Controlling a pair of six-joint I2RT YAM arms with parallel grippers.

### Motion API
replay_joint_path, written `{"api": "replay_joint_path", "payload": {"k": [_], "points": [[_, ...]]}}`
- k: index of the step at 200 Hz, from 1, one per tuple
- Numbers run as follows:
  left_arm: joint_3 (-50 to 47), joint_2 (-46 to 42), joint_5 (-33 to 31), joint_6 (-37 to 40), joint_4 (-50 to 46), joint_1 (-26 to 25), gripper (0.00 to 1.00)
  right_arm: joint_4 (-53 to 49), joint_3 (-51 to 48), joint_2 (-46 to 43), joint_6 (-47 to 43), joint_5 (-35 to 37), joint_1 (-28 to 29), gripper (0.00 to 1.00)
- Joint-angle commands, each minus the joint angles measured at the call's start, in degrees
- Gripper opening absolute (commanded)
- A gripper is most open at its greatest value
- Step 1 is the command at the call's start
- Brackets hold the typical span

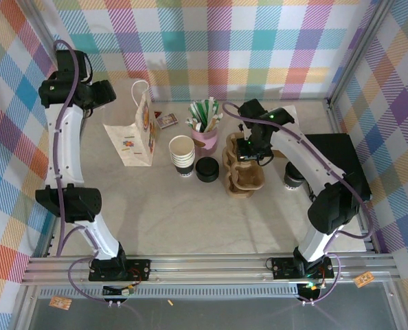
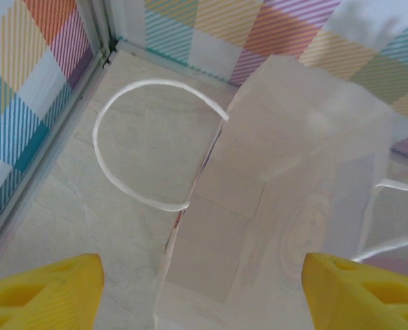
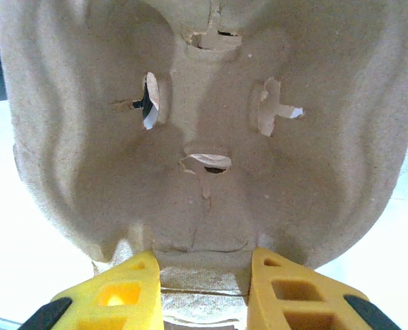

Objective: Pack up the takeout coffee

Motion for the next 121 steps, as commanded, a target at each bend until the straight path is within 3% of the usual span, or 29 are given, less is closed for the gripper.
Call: {"api": "replay_joint_path", "payload": {"k": [1, 77, 121], "points": [[2.81, 2.26, 2.69, 3.15, -3.75, 1.6, 0.74, 0.91, -0.9, -1.29, -0.36, -1.1, -0.36, 0.25], [10.22, 12.15, 6.9, 4.92, -6.19, 3.6, 0.56, 0.42, 0.75, 0.43, -0.01, -1.58, -1.06, 0.25], [14.03, 16.06, 7.14, 5.31, -5.52, 3.59, 0.52, 0.24, 1.16, 1.2, 0.65, -1.94, -1.24, 0.25]]}}
